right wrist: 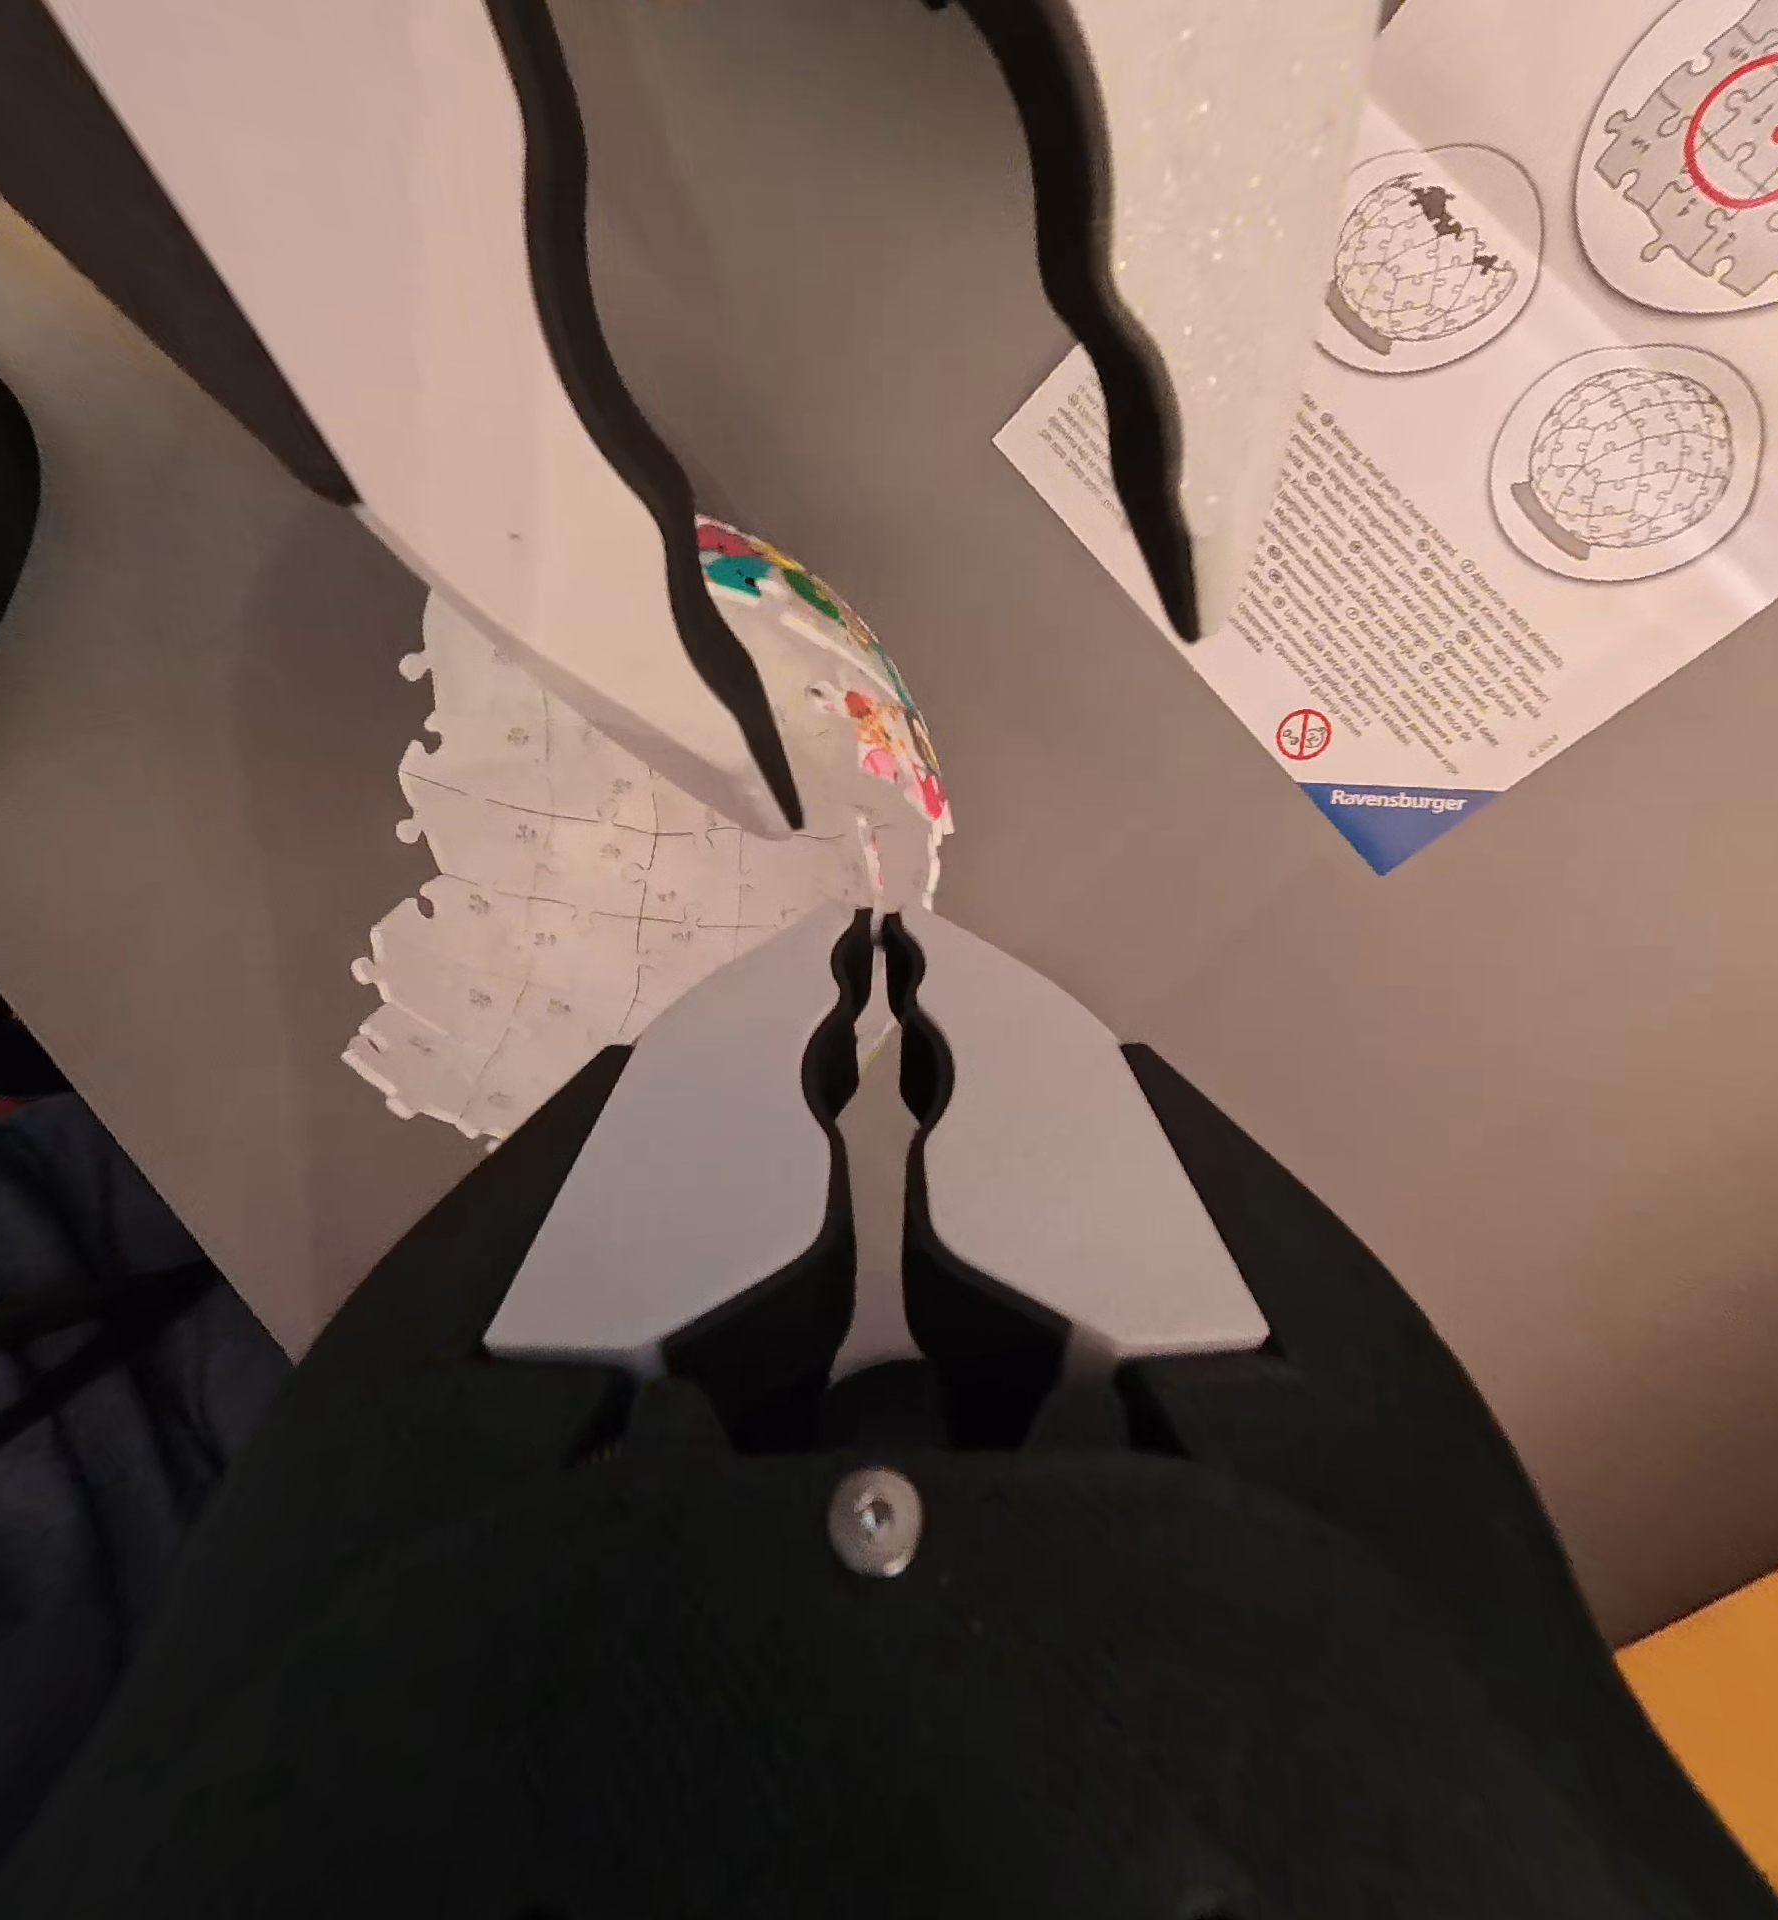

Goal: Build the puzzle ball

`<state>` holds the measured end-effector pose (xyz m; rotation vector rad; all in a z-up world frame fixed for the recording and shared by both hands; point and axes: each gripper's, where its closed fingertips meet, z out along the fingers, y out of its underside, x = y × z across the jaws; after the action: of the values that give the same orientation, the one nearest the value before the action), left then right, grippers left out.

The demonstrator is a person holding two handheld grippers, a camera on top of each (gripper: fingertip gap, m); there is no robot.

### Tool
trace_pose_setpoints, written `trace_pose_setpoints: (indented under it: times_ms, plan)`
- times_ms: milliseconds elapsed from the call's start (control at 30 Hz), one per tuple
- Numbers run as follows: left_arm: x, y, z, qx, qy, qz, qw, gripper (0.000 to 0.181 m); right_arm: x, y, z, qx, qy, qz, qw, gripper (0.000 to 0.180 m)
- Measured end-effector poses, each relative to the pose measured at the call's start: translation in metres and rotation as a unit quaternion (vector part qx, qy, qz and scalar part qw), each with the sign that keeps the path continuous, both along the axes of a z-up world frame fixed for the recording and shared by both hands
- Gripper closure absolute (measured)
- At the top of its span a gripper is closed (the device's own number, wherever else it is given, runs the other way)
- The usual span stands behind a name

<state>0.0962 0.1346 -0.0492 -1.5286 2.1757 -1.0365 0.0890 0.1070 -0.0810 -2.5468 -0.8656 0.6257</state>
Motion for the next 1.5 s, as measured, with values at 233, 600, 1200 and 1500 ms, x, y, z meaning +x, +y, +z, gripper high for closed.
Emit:
trace_pose_setpoints:
  times_ms: [233, 600, 1200, 1500]
  plan:
    - [-0.002, -0.002, 0.007, -0.008, 0.001, -0.016, 1.0, 0.131, 0.0, 0.001, -0.003, 0.004, -0.005, 0.004, 1.0, 0.176]
    - [-0.011, 0.016, 0.052, -0.022, -0.19, 0.08, 0.978, 0.134, -0.001, 0.002, -0.004, 0.005, -0.01, 0.001, 1.0, 0.176]
    - [-0.01, -0.007, 0.003, 0.021, 0.031, -0.085, 0.996, 0.135, 0.0, 0.005, -0.006, 0.02, -0.023, -0.019, 0.999, 0.176]
    - [-0.003, -0.009, -0.018, 0.045, 0.091, -0.098, 0.99, 0.132, 0.002, 0.004, -0.01, 0.009, -0.018, -0.018, 1.0, 0.176]
